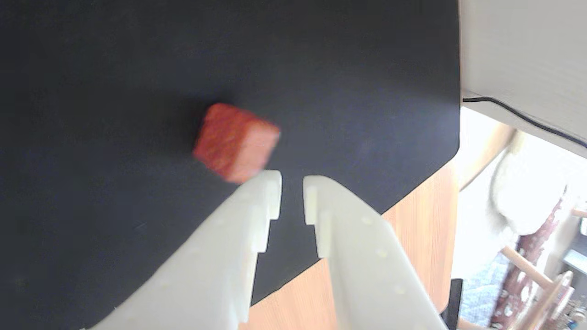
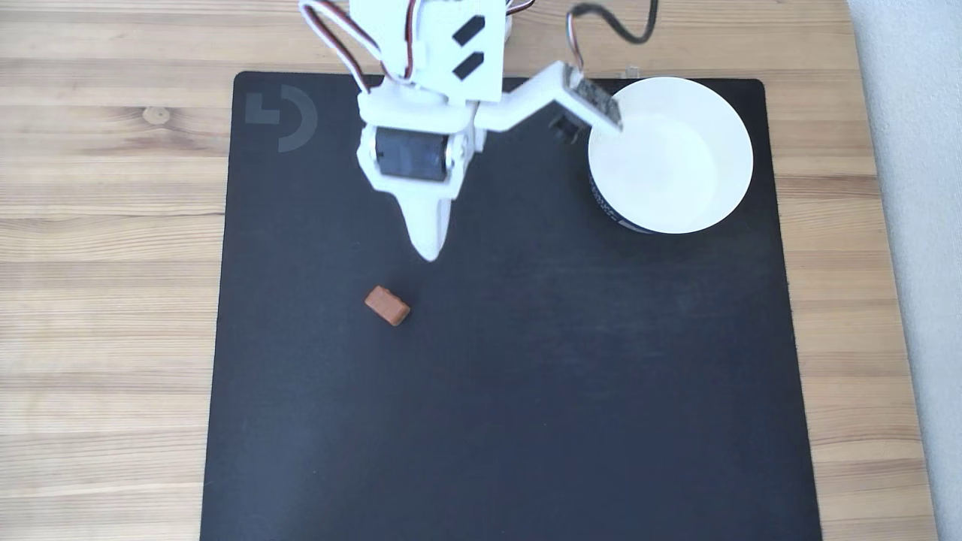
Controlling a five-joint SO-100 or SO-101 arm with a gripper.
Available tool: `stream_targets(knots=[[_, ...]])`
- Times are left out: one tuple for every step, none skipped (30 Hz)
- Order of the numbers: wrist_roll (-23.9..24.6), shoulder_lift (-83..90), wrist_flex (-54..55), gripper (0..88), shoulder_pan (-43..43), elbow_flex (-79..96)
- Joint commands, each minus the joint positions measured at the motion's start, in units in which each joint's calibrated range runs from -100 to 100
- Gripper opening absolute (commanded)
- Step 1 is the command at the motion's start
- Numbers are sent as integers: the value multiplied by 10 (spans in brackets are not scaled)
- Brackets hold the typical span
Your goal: Pick up the toy and place it on the plate
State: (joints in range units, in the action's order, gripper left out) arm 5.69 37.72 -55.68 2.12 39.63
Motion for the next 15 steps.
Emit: stream_targets(knots=[[3, -150, -5, 24, 26, -143], [3, -168, -6, 24, 37, -153], [3, -185, -6, 24, 48, -162], [3, -198, -6, 24, 57, -169], [3, -223, -6, 23, 77, -176], [3, -229, -5, 23, 85, -177], [3, -233, -3, 23, 91, -177], [3, -240, -3, 23, 100, -177], [3, -243, -2, 23, 104, -177], [3, -254, 0, 23, 115, -175], [3, -260, 0, 23, 119, -176], [3, -268, 0, 23, 124, -178], [3, -273, 0, 23, 127, -180], [3, -279, 1, 23, 130, -181], [3, -288, 10, 23, 130, -182]])
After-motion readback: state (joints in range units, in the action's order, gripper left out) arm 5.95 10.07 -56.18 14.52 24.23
